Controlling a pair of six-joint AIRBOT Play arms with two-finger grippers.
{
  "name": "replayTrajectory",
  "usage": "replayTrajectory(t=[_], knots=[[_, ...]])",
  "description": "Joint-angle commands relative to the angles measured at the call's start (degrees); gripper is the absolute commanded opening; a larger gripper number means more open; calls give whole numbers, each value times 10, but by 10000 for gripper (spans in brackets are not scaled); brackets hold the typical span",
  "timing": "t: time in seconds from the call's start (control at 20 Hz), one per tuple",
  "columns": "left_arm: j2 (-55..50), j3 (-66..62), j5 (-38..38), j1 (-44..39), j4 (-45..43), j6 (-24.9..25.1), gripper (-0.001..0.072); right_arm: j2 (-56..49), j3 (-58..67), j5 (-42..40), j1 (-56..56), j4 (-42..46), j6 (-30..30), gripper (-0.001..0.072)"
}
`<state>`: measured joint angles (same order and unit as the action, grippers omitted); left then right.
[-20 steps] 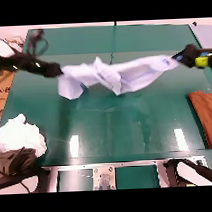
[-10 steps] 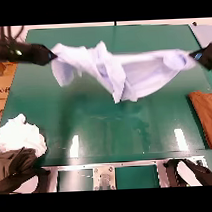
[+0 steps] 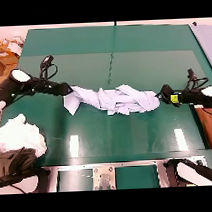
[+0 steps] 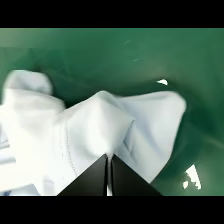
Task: Fold the shirts.
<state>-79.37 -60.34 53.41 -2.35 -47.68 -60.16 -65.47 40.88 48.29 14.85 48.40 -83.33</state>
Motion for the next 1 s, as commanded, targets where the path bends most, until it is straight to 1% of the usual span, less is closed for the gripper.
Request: replayTrajectory(t=[0.0,0.05,0.1,0.15,0.2,0.35,0.4,0.55,0.65,0.75,0.85,0.95], knots=[[-22,-38,45,3,-36,-32,664,-106,54,-36,10,-1,30,160],[-22,-75,99,9,-62,-50,664,-120,87,-12,25,3,30,331],[-18,-113,158,9,-78,-72,664,-125,114,15,42,8,30,401],[-12,-144,201,10,-86,-88,664,-125,136,40,62,14,30,414],[-3,-167,228,10,-84,-107,663,-125,153,62,80,21,30,413],[13,-167,217,-26,-53,-128,663,-124,146,106,118,31,30,412],[10,-153,196,-50,-42,-131,663,-124,129,113,119,32,30,412],[-15,-93,76,-139,-7,-130,663,-124,64,111,111,26,30,412],[-56,-85,21,-195,5,-130,663,-124,36,111,101,19,30,412],[-97,-85,-33,-238,40,-116,663,-124,21,102,83,16,30,412],[-128,-85,-65,-262,64,-114,663,-125,19,98,57,16,30,412],[-141,-85,-73,-266,85,-113,663,-125,19,82,29,4,30,412]])
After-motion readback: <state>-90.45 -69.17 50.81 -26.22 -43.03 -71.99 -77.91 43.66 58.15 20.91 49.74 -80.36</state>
